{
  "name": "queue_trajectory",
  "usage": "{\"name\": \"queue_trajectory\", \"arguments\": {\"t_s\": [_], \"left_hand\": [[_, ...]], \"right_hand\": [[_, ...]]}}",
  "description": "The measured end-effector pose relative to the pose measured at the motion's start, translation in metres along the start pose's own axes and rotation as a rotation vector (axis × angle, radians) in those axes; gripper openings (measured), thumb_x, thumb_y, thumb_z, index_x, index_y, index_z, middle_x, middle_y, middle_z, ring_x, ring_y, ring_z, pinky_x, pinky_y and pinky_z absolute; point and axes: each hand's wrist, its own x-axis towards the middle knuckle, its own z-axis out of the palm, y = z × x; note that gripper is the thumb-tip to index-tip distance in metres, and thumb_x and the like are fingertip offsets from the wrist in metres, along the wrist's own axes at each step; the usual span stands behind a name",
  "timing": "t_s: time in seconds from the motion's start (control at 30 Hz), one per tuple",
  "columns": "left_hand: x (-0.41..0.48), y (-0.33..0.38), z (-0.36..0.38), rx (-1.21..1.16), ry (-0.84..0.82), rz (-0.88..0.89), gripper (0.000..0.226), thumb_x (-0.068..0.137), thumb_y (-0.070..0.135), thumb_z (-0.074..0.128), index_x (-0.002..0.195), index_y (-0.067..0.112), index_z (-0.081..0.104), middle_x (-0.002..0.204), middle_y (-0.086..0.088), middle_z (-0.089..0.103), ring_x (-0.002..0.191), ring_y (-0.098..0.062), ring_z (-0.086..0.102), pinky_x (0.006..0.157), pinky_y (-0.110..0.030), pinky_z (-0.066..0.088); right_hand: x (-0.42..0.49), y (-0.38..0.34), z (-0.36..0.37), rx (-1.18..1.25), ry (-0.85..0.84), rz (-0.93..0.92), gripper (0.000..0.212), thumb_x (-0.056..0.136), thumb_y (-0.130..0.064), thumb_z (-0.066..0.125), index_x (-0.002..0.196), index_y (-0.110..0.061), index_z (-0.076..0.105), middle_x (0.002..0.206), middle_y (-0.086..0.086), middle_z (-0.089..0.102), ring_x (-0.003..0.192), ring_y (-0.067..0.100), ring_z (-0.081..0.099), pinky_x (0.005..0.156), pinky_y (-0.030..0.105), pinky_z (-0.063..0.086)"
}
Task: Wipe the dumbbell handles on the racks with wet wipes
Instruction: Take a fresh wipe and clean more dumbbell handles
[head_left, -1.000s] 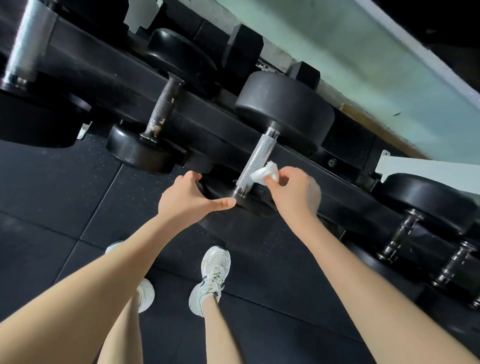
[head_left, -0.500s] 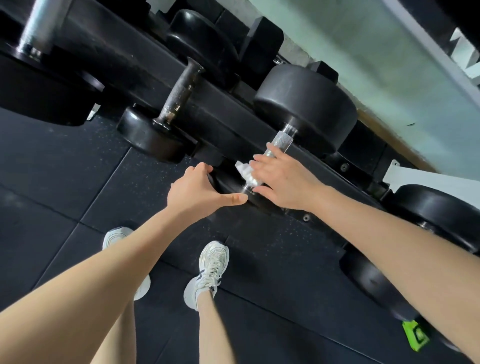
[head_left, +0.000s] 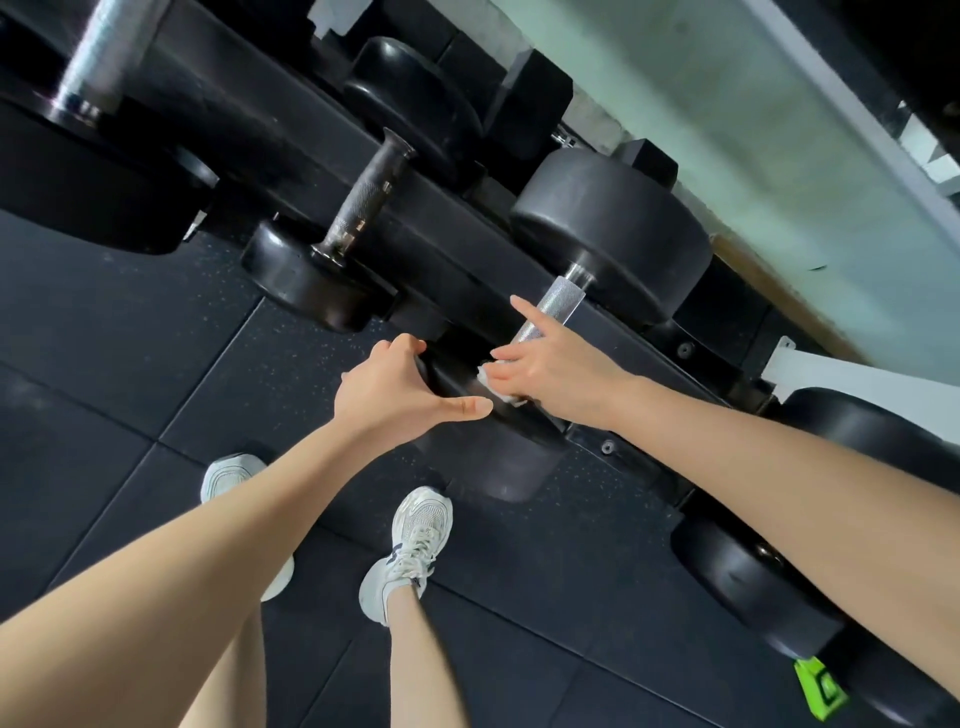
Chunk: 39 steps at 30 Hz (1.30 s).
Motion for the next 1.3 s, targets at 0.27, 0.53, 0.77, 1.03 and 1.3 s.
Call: {"name": "queue_trajectory", "arguments": {"t_s": [0.27, 0.53, 0.77, 1.03, 1.3], "left_hand": [[0.001, 0.003, -0.002, -0.001, -0.005, -0.013, 0.103, 0.054, 0.068, 0.075, 0.137, 0.019, 0.039, 0.131, 0.002, 0.048, 0.120, -0.023, 0.048, 0.091, -0.033, 0.041], [0.000, 0.001, -0.002, -0.013, -0.023, -0.012, 0.105, 0.052, 0.071, 0.074, 0.137, 0.021, 0.038, 0.133, 0.003, 0.046, 0.124, -0.026, 0.045, 0.098, -0.036, 0.040], [0.000, 0.001, -0.001, -0.041, 0.000, 0.002, 0.103, 0.053, 0.069, 0.075, 0.136, 0.021, 0.039, 0.132, 0.004, 0.046, 0.122, -0.022, 0.047, 0.092, -0.031, 0.039], [-0.003, 0.000, 0.002, -0.062, 0.033, 0.023, 0.103, 0.053, 0.069, 0.075, 0.137, 0.021, 0.039, 0.127, 0.005, 0.047, 0.114, -0.018, 0.051, 0.083, -0.028, 0.039], [-0.001, -0.001, 0.001, -0.061, 0.014, 0.034, 0.102, 0.053, 0.068, 0.075, 0.136, 0.020, 0.040, 0.128, 0.007, 0.046, 0.114, -0.015, 0.050, 0.082, -0.025, 0.036]], "right_hand": [[0.026, -0.007, -0.004, -0.081, 0.071, -0.024, 0.030, 0.065, 0.003, 0.067, 0.059, -0.026, 0.063, 0.046, -0.012, 0.049, 0.075, 0.012, 0.066, 0.115, 0.056, 0.014], [-0.037, -0.029, -0.012, 0.183, 0.402, 0.441, 0.029, 0.066, 0.011, 0.065, 0.075, -0.017, 0.070, 0.067, -0.005, 0.067, 0.090, 0.022, 0.069, 0.114, 0.049, 0.019], [-0.004, -0.019, -0.045, 1.467, 0.752, 1.659, 0.044, 0.085, -0.008, 0.049, 0.042, -0.015, 0.045, 0.047, -0.006, 0.041, 0.051, 0.016, 0.033, 0.049, 0.026, 0.028], [0.042, -0.049, -0.032, 1.564, 0.687, 1.934, 0.044, 0.094, -0.023, 0.039, 0.055, -0.006, 0.051, 0.052, 0.001, 0.046, 0.050, 0.017, 0.038, 0.058, 0.026, 0.036], [0.043, -0.030, -0.025, 1.528, 0.842, 1.931, 0.039, 0.084, -0.013, 0.054, 0.051, -0.011, 0.033, 0.052, -0.001, 0.027, 0.057, 0.012, 0.024, 0.048, 0.022, 0.025]]}}
